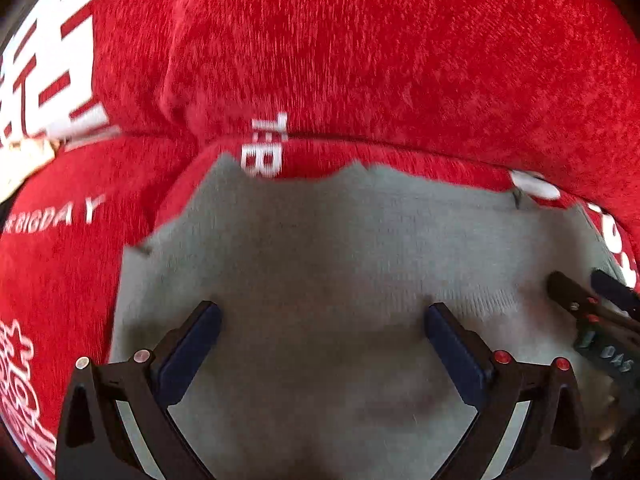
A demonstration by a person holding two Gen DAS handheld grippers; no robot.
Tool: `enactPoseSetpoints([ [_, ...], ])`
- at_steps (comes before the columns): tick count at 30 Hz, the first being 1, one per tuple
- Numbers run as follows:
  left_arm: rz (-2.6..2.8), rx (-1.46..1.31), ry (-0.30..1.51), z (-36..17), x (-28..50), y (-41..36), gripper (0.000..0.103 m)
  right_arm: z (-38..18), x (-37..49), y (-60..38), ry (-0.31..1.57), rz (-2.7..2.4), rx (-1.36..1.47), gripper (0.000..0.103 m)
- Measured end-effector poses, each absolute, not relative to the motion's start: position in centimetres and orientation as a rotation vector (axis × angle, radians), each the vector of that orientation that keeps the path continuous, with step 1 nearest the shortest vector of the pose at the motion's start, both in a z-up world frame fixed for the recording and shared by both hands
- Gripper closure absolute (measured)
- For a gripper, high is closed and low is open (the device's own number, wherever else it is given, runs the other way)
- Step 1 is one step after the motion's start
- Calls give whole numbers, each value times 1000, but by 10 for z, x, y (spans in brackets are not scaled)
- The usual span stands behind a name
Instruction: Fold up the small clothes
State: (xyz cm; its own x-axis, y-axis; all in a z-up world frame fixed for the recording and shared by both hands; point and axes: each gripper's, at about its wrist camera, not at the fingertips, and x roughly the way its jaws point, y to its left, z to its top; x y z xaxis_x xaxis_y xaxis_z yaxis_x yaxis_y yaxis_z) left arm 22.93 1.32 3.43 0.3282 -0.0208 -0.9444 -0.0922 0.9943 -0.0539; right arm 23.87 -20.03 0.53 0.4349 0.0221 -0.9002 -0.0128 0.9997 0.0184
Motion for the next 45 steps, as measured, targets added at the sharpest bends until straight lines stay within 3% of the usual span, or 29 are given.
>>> enactPoseSetpoints([
  [6,91,-124,1272,39,249,27,1,8,244,-209,1117,-54,3,18],
  [12,58,-213,1149,81,182,67,1,30,181,-195,1036,25,23,17],
  [19,128,-276,1244,42,139,120,1,16,140,-171,1006,95,-115,17],
  [26,134,-487,1204,51,99,189,1,45,112,-239,997,-50,-17,17],
  [31,-43,-585,1265,39,116,172,1,58,97,-244,972,-43,34,17],
  [37,-50,-458,1315,24,147,131,1,56,83,-211,992,15,-29,17],
  [39,-50,-445,1308,28,153,125,11,56,85,-197,996,27,-61,17],
  [40,-55,-414,1296,33,154,120,34,56,88,-190,997,32,-78,17],
  [42,-93,-372,1284,43,157,109,64,55,94,-179,997,41,-96,17],
  [43,-105,-368,1288,44,158,107,71,55,98,-173,997,47,-108,17],
  [45,-103,-363,1287,45,160,104,75,52,108,-157,1006,62,-140,17],
])
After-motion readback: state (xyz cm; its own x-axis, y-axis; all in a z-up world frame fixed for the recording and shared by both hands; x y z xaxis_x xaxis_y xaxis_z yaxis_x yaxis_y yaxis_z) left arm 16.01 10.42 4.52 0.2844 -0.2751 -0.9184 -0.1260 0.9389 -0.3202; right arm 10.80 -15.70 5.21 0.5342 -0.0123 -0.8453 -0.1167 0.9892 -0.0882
